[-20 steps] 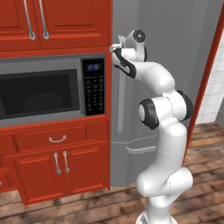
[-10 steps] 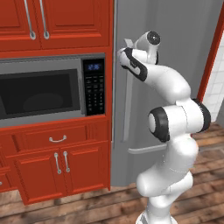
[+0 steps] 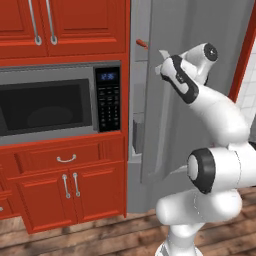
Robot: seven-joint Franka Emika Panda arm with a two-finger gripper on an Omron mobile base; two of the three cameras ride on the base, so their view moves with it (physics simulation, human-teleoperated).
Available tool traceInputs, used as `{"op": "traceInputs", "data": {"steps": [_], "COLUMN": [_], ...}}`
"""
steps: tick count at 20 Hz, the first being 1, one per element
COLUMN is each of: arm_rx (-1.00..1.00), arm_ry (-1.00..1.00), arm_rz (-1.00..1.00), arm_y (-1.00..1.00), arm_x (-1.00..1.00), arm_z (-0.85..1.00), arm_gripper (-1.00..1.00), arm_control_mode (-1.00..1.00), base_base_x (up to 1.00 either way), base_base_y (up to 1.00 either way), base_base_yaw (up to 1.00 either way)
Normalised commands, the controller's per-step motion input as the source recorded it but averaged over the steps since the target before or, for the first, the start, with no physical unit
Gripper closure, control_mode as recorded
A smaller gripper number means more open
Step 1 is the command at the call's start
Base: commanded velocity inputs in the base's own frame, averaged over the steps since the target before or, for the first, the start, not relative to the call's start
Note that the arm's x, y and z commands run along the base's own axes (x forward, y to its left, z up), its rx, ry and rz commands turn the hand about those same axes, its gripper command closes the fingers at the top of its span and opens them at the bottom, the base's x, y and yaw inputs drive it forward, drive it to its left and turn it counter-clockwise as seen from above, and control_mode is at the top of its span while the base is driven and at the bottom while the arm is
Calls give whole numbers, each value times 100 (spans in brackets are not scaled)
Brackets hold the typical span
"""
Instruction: Retrieve the chicken drumstick from the fridge and place it on the saucepan with marinade on the stove.
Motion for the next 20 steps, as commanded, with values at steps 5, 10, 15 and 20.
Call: {"op": "traceInputs", "data": {"steps": [5, 10, 15, 20], "arm_rx": [0, 0, 0, 0], "arm_ry": [0, 0, 0, 0], "arm_rz": [9, 8, 8, 7], "arm_y": [-80, -82, -73, -68], "arm_x": [-76, -69, -63, -53], "arm_z": [7, 8, 1, 2], "arm_gripper": [100, 100, 100, 100], "arm_control_mode": [-100, -100, -100, -100], "base_base_x": [0, 0, 0, 0], "base_base_y": [0, 0, 0, 0], "base_base_yaw": [0, 0, 0, 0]}}
